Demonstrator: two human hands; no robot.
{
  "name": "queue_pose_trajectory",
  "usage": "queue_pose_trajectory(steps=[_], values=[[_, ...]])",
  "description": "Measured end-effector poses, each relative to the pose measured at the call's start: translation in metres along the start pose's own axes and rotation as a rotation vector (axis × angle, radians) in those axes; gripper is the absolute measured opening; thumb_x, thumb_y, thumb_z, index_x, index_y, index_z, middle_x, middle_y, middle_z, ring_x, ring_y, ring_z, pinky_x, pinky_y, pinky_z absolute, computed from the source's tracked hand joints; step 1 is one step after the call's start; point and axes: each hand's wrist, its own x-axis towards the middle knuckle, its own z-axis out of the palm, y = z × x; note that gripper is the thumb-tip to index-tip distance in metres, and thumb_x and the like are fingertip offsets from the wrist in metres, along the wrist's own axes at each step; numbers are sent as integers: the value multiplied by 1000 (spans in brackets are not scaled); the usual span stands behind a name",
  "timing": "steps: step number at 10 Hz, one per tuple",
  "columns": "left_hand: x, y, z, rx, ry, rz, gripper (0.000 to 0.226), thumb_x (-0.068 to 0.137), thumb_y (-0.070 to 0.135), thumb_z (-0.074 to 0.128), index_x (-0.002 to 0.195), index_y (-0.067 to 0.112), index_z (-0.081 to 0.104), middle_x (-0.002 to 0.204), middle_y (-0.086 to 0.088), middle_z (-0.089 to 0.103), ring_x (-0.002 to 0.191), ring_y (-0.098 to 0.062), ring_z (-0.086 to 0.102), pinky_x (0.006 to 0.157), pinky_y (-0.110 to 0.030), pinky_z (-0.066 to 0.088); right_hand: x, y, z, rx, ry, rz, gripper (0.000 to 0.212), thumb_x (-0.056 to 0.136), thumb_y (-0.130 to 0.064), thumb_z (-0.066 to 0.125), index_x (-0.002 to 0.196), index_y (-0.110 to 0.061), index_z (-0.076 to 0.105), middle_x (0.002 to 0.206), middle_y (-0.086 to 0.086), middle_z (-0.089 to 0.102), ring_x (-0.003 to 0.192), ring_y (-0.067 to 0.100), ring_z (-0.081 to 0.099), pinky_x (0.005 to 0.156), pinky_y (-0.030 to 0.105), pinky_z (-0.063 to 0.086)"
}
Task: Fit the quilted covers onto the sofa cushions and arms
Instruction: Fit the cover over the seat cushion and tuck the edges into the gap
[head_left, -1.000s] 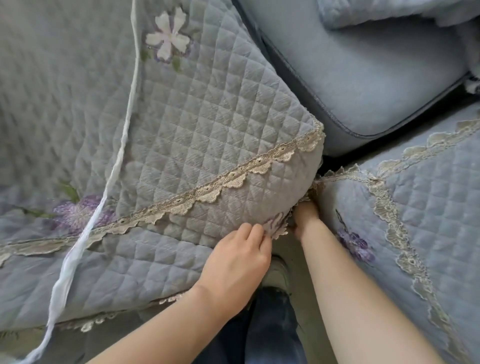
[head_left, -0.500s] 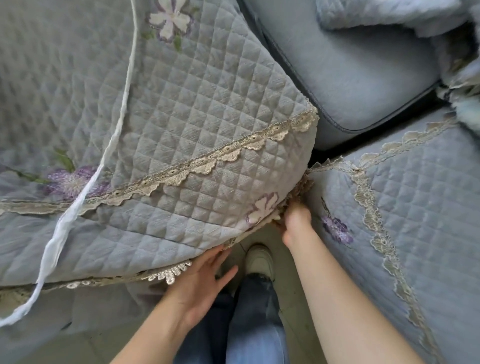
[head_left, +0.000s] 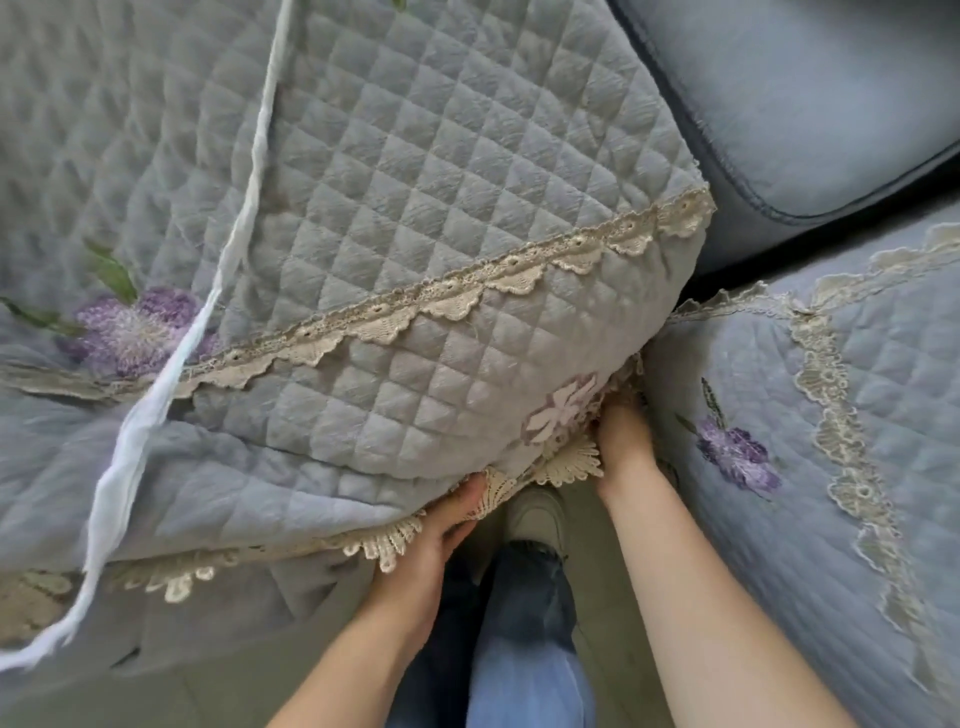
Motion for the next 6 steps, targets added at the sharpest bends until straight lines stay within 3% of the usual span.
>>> queue_pose_trajectory(steps=[1,2,3,4,5,6], values=[[-31,9,22,-160,-49,-8,34,69,24,71,102,20,76,117,0,69,104,-6,65,87,-25,46,-35,-8,-28,344,-169,33,40,98,-38,46,128,-15,57,121,7,66,105,22,65,84,37,54],[-61,21,46,-309,-101,68,35,73,17,65,106,8,74,118,-10,68,113,-18,62,89,-25,46,-55,-23,-48,593,-223,47,38,96,-35,45,125,-15,60,115,11,69,105,28,66,96,44,47],[-78,39,61,-466,-225,82,29,64,13,74,93,12,76,110,-7,70,110,-22,62,89,-28,51,-92,-25,-47,823,-411,251,50,100,-27,16,147,-41,22,113,56,42,114,62,43,113,51,21],[-86,56,63,-468,-370,40,42,65,-7,69,103,10,72,116,-9,67,112,-22,62,89,-29,51,-107,-31,-40,543,-238,223,53,98,-21,11,146,-9,31,113,53,43,131,58,22,109,53,24],[-78,66,59,-363,-270,-40,31,72,-9,64,95,7,77,106,-14,71,94,-20,71,72,-22,56,-106,-35,-21,815,-413,194,49,97,-44,31,115,-13,64,114,15,67,112,34,58,87,46,47],[-65,71,60,-329,-123,-119,21,82,13,56,90,1,71,83,-16,73,69,-19,73,52,-19,55,-111,-53,-19,898,-514,13,31,78,-40,54,95,-19,70,96,10,70,92,29,66,83,38,48]])
